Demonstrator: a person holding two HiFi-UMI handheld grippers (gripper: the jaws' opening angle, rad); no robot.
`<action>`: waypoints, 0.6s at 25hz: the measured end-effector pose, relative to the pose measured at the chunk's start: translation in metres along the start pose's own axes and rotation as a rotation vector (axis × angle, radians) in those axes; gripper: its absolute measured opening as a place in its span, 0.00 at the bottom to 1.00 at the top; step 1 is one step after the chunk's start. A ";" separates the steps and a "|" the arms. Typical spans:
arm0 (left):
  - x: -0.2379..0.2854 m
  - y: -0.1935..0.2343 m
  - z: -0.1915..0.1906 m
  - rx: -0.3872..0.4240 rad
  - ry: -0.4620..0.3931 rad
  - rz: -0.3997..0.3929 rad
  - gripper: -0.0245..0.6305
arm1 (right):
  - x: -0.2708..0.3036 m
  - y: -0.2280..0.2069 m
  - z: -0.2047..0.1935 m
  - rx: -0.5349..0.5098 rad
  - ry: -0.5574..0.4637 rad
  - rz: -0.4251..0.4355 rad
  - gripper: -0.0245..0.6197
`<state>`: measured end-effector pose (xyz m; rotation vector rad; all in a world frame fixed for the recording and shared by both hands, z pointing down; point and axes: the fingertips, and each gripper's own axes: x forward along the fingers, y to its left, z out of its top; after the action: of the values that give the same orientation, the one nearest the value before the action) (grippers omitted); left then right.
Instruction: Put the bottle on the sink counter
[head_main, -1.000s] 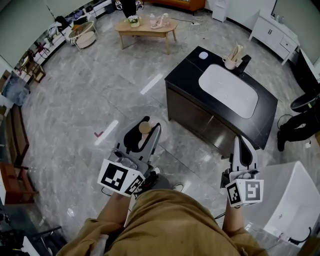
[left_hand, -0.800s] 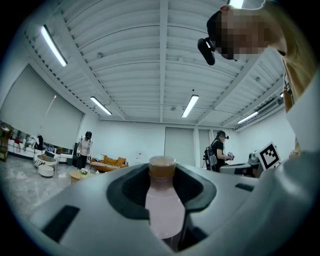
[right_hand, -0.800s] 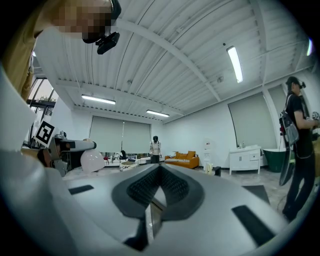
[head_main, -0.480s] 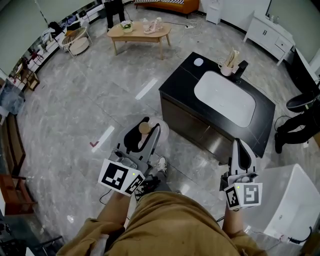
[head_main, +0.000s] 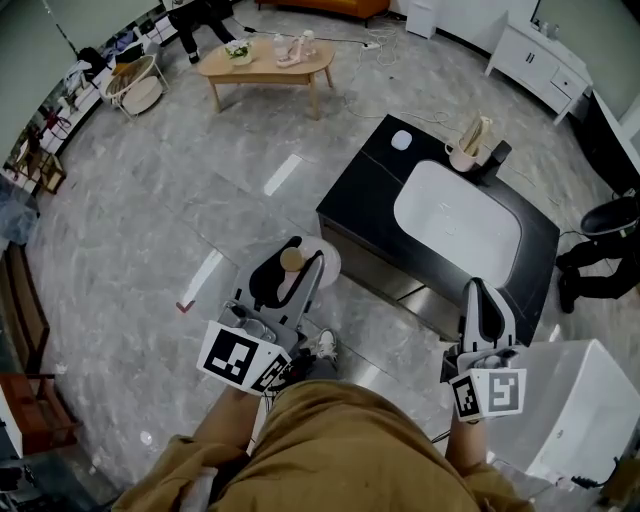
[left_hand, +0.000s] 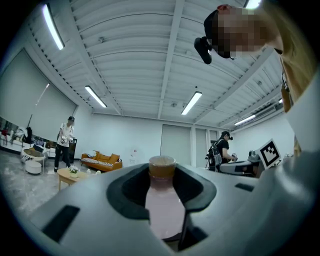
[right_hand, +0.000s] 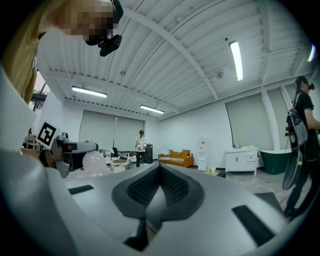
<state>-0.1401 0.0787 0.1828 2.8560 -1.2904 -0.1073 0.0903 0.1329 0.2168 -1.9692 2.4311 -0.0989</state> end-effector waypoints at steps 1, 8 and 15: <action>0.007 0.007 0.000 -0.002 -0.001 -0.008 0.24 | 0.010 0.000 0.001 -0.002 0.001 -0.004 0.04; 0.046 0.052 -0.001 -0.013 -0.015 -0.068 0.24 | 0.061 0.004 0.009 -0.020 0.002 -0.051 0.04; 0.066 0.073 -0.003 -0.032 -0.019 -0.102 0.24 | 0.078 0.005 0.012 -0.035 0.015 -0.087 0.04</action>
<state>-0.1507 -0.0192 0.1846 2.8997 -1.1354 -0.1552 0.0701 0.0576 0.2074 -2.0966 2.3722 -0.0726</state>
